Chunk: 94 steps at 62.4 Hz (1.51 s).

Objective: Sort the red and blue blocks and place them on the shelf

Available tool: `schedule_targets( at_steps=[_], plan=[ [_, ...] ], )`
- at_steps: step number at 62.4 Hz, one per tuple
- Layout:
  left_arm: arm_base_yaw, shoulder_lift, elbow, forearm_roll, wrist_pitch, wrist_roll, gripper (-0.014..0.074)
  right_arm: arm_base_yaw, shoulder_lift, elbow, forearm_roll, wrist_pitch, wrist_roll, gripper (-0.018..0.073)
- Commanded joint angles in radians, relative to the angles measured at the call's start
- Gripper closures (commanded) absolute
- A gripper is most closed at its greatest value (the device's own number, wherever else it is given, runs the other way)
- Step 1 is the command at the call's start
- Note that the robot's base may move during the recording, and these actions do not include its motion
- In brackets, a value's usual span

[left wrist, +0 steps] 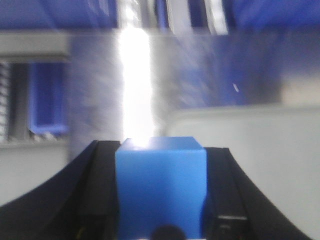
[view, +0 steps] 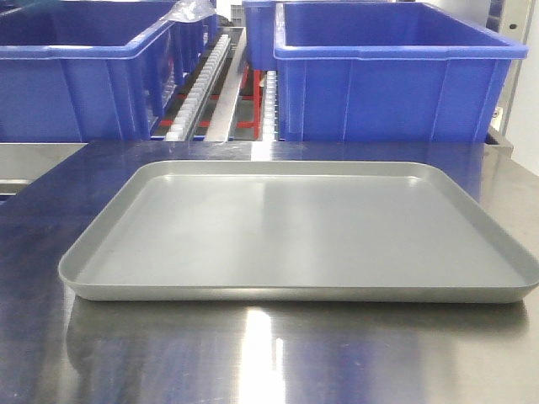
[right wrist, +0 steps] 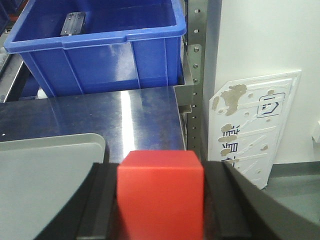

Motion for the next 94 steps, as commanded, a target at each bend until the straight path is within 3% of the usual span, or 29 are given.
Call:
schedule_targets(
  at_steps=[1, 19, 41, 94],
  plan=[
    [0.04, -0.123, 0.014, 0.024, -0.066, -0.011, 0.0463, -0.009, 0.001, -0.029, -0.011, -0.085, 0.0, 0.0502],
    [0.162, -0.419, 0.32, 0.027, -0.163, -0.011, 0.0463, -0.009, 0.001, -0.029, -0.011, -0.085, 0.0, 0.0502],
    [0.194, -0.678, 0.612, 0.001, -0.197, -0.011, 0.0463, -0.009, 0.001, -0.029, -0.011, -0.085, 0.0, 0.0502],
    [0.194, -0.72, 0.659, 0.035, -0.206, -0.011, 0.0463, -0.009, 0.001, -0.029, -0.011, -0.085, 0.0, 0.0502]
  ],
)
